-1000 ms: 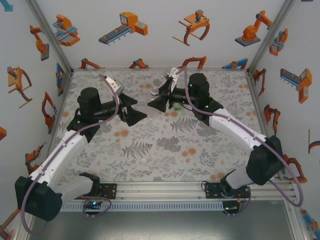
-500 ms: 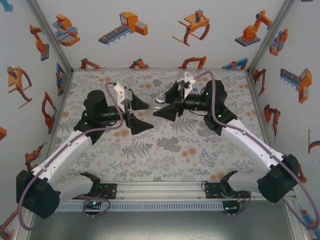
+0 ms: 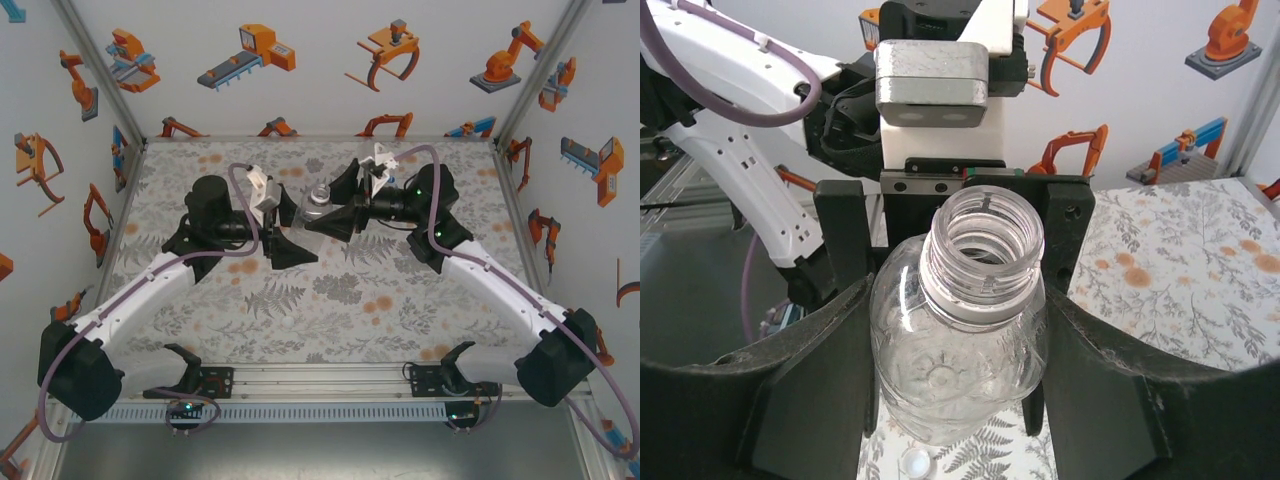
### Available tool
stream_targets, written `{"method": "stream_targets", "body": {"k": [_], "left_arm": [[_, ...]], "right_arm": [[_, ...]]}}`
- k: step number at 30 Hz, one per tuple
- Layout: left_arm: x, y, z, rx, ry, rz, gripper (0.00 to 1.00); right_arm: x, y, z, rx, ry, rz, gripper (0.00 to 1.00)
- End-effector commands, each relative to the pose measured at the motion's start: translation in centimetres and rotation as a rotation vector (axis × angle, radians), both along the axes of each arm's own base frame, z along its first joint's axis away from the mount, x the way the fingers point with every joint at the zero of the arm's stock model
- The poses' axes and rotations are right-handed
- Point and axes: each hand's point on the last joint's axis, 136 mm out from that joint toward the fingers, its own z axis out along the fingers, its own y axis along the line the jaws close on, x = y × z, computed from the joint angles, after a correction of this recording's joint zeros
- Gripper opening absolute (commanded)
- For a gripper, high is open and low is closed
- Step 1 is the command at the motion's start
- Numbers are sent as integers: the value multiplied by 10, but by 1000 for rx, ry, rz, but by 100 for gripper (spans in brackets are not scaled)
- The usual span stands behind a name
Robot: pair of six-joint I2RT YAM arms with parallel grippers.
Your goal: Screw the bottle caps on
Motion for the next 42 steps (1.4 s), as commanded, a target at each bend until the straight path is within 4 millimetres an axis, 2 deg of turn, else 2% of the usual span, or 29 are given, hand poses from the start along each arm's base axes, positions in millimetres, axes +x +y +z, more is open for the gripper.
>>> {"method": "stream_targets", "body": {"k": [1,8,17,25,27,30,33,36,42], "left_arm": [[-6,-4,18,-40,-54,-41,70],[-6,-8,19,-48,-47,-50,62],[-2,-8,17,-39,-50,-27,47],[0,-4,13,0,-71,3,35],[3,-1,12,13,-72,19,30],[8,5,12,24,-74,48,21],[14,16,11,49,-82,83,7],[25,32,12,73,-85,153,0],[37,75,14,136,-118,299,0]], "right_arm": [[-7,-6,18,66,-73,-24,34],[-13,-5,16,75,-89,8,33],[-12,-6,15,71,-85,-7,34],[5,-10,11,24,-75,-136,67],[6,-13,11,8,-85,-160,71],[6,-15,11,-11,-95,-183,73],[3,-15,12,-24,-109,-176,73],[0,-10,8,-50,-120,-166,73],[-3,14,-19,-155,-77,-143,73]]}}
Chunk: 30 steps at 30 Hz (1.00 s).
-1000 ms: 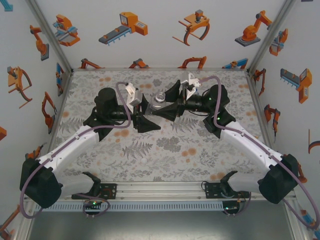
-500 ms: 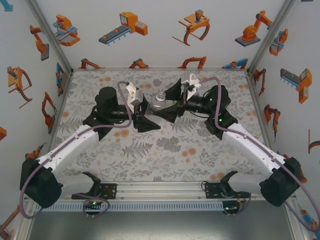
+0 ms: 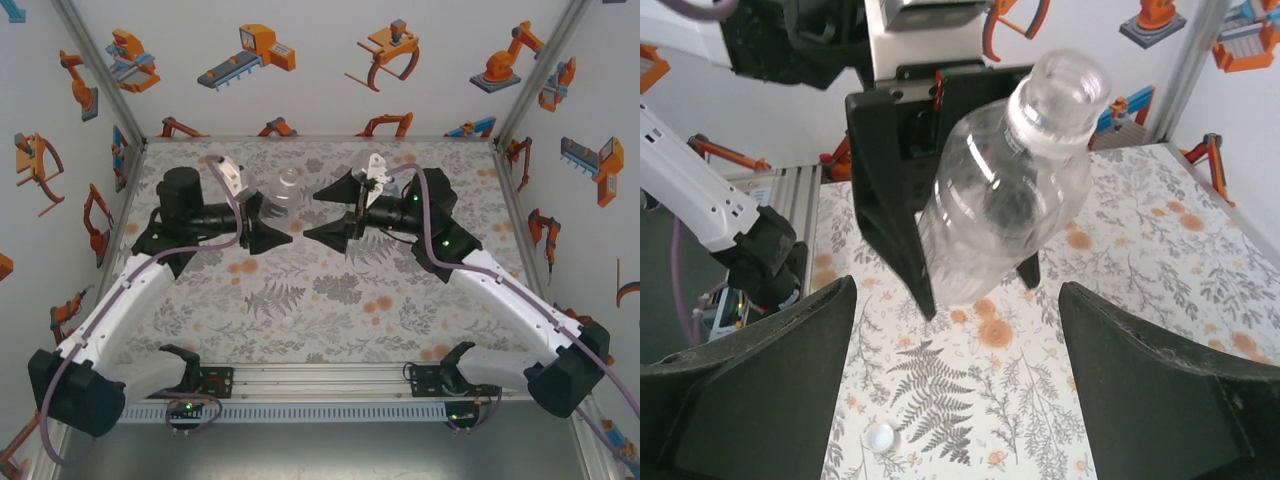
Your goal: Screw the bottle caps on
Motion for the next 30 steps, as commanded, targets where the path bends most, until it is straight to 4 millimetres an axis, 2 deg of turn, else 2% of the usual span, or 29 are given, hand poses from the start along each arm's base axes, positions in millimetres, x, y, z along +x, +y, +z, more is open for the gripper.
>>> {"method": "stream_targets", "body": {"k": [1,3,5,10,15,19,22,30], "left_arm": [[0,25,13,43,-64,86,0],[10,40,13,54,-64,181,0],[28,56,9,69,-54,333,0],[63,97,-1,106,-62,681,0],[77,128,-8,144,-86,883,0],[81,139,-12,142,-97,948,0],[79,138,-13,148,-97,936,0],[75,138,-12,140,-110,929,0]], "right_arm": [[3,13,-16,-80,20,-22,73],[6,20,-34,-134,64,-41,71],[11,26,-55,-194,115,-74,69],[24,38,-120,-368,288,-193,59],[9,49,-189,-573,405,-257,53],[-9,61,-235,-702,475,-251,48],[-20,71,-265,-778,498,-241,50],[-44,87,-309,-954,521,-232,59]]}}
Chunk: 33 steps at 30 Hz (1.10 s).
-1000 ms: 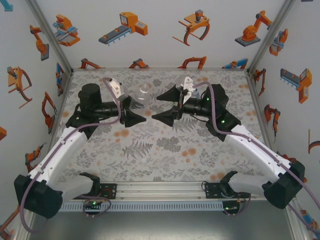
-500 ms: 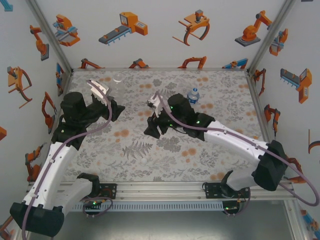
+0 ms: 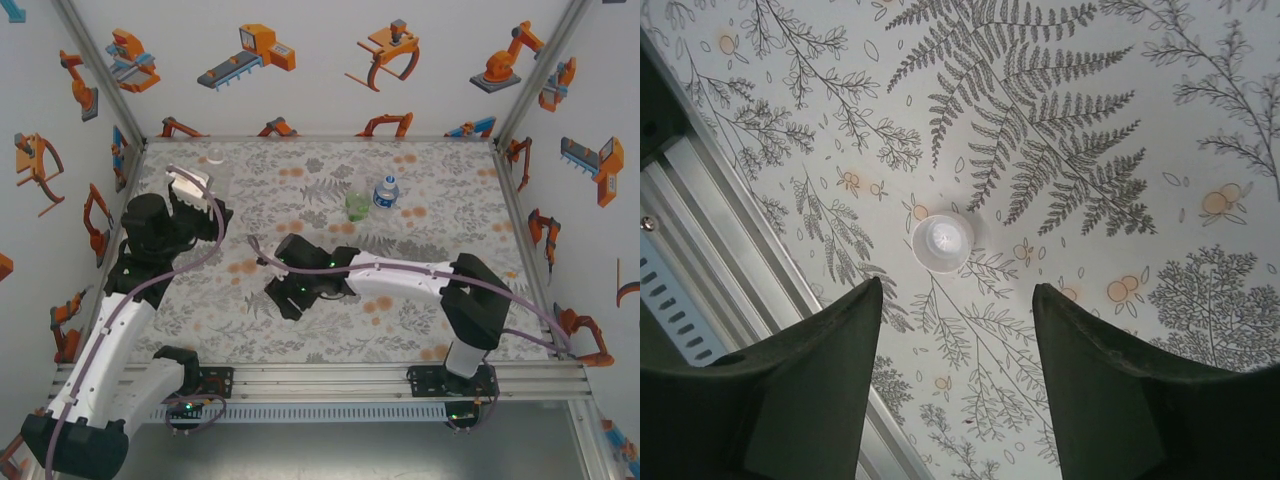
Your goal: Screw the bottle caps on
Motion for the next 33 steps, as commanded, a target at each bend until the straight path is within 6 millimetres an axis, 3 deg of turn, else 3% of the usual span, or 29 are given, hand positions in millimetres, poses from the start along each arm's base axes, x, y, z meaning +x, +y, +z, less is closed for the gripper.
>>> {"method": "stream_targets", "body": {"k": [1,6,12,21,33], "left_arm": [[0,3,7,-17,-34,15,0],[1,3,6,-16,-31,14,0],[3,1,4,-24,-19,5,0],[4,1,1,-23,-9,4,0],[6,-1,-1,-24,3,-3,0]], "right_arm": [[-5,0,-5,-54,-6,-22,59],[-2,-3,-20,-117,-21,-59,59],[-4,7,-35,-199,-32,-30,57],[-10,17,-48,-228,5,21,49],[-10,18,-56,-254,21,27,45]]}}
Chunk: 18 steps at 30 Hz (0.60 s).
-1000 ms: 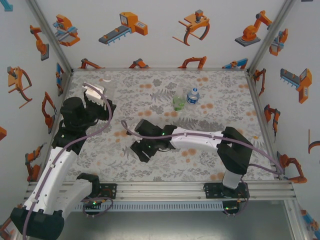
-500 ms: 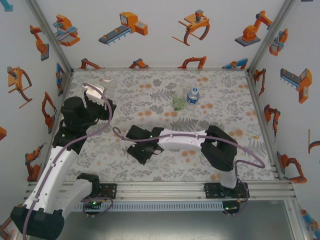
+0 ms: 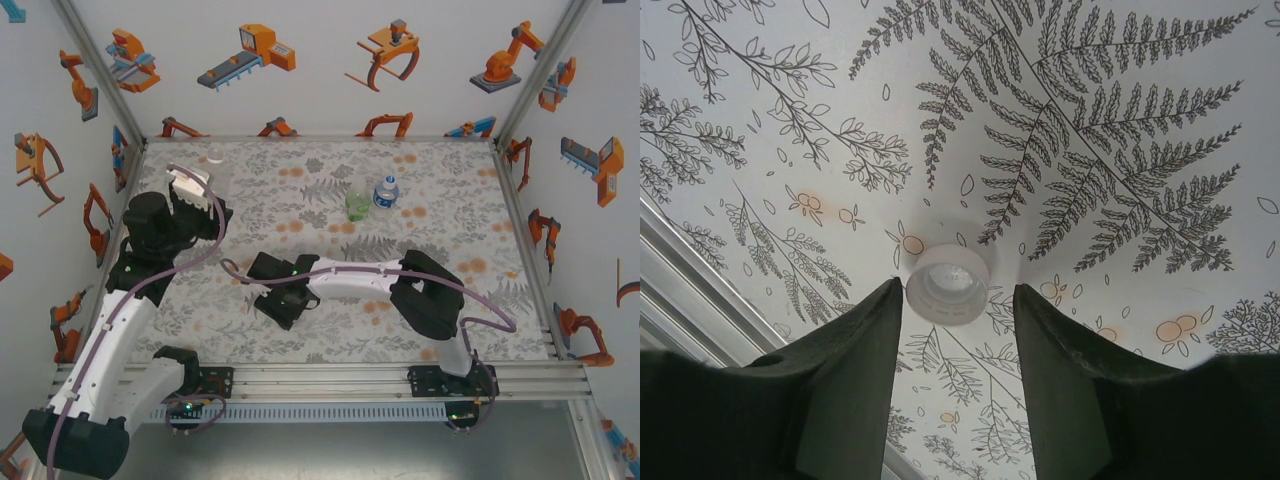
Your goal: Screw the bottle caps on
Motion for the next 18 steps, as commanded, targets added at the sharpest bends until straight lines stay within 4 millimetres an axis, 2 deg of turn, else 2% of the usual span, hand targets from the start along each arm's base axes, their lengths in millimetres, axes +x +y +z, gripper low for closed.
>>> {"method": "stream_targets", "body": {"k": [1,18], "left_arm": [[1,-1,5,-26,-14,-10,0],[4,3,10,-76,-20,1,0]], "right_arm": [[2,3,1,-13,-1,6,45],[10,0,-9,-33,27,-43,39]]}}
